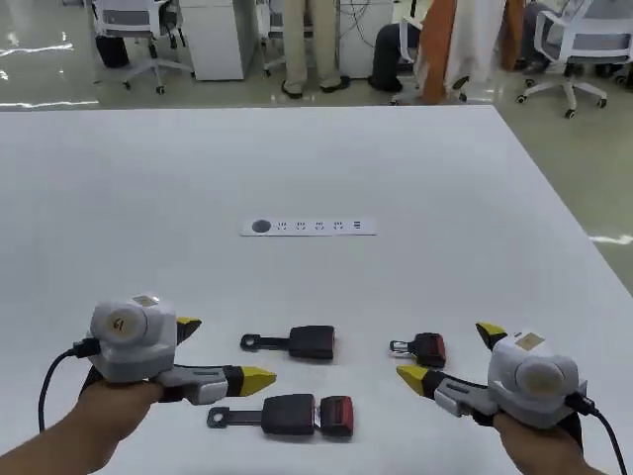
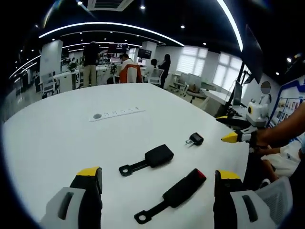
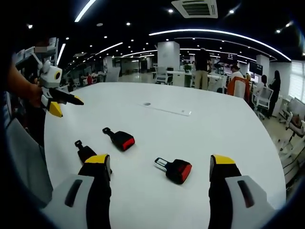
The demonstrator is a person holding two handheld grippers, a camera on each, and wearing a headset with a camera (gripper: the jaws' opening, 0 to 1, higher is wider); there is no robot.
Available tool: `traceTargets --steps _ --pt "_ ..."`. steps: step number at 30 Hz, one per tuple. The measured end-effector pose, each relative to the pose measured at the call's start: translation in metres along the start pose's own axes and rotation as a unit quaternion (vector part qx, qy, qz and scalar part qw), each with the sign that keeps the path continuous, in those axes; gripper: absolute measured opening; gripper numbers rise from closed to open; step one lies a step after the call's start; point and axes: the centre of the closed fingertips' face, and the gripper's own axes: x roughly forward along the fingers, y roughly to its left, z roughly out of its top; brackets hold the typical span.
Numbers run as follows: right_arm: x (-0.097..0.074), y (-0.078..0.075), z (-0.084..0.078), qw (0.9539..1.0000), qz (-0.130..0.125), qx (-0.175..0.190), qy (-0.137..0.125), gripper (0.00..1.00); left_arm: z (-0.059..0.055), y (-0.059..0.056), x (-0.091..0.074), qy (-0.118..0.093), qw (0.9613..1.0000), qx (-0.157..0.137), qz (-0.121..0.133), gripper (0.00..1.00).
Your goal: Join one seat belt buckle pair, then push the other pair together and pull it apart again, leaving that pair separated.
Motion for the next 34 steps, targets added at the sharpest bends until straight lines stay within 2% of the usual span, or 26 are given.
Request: traceTargets --steps 4,6,8,10,12,17,20,24,25,26,27,29,34 --pt "-0.013 0.007 0.002 1.0 -0.005 0.002 -0.007 0.86 -0.008 -0.002 -0.018 -0.013 0.9997 -0.014 0.015 1.0" --pt "-0.021 0.011 0.003 0.9999 -0.008 0.005 -0.012 0.86 -0.009 -0.01 -0.028 -0.023 0.9994 -0.014 0.021 1.0" --pt "-0.026 0.014 -0.001 0.9998 -0.008 0.007 -0.015 0.87 -0.017 -0.008 -0.035 -0.028 0.9992 -0.013 0.025 1.0" --pt "-0.033 0.019 -0.002 0.9997 -0.01 0.009 -0.021 0.87 -0.018 -0.014 -0.044 -0.034 0.9988 -0.011 0.034 1.0" --pt "-0.04 0.024 -0.005 0.9997 -0.009 0.009 -0.02 0.88 -0.019 -0.014 -0.051 -0.049 0.9978 -0.016 0.041 1.0" --pt "-0.056 0.033 -0.012 0.9994 -0.013 0.018 -0.027 0.89 -0.023 -0.019 -0.067 -0.064 0.9965 -0.021 0.05 1.0" --pt "-0.062 0.036 -0.016 0.9995 -0.013 0.016 -0.025 0.9 -0.026 -0.022 -0.072 -0.066 0.9962 -0.02 0.053 1.0" --pt "-0.067 0.034 -0.024 0.9994 -0.018 0.017 -0.025 0.91 -0.032 -0.031 -0.076 -0.062 0.9964 -0.02 0.054 1.0" --pt "-0.069 0.035 -0.025 0.9994 -0.017 0.015 -0.025 0.91 -0.041 -0.021 -0.074 -0.06 0.9965 -0.022 0.053 1.0" --pt "-0.071 0.037 -0.024 0.9994 -0.016 0.015 -0.026 0.91 -0.042 -0.021 -0.074 -0.06 0.9966 -0.022 0.052 1.0" --pt "-0.071 0.037 -0.024 0.9994 -0.016 0.014 -0.026 0.91 -0.036 -0.034 -0.078 -0.059 0.9967 -0.02 0.052 1.0" --pt "-0.07 0.035 -0.025 0.9994 -0.017 0.014 -0.026 0.91 -0.034 -0.037 -0.077 -0.059 0.9968 -0.018 0.051 1.0" --pt "-0.071 0.036 -0.023 0.9995 -0.017 0.012 -0.025 0.9 -0.036 -0.031 -0.075 -0.057 0.9969 -0.019 0.05 1.0"
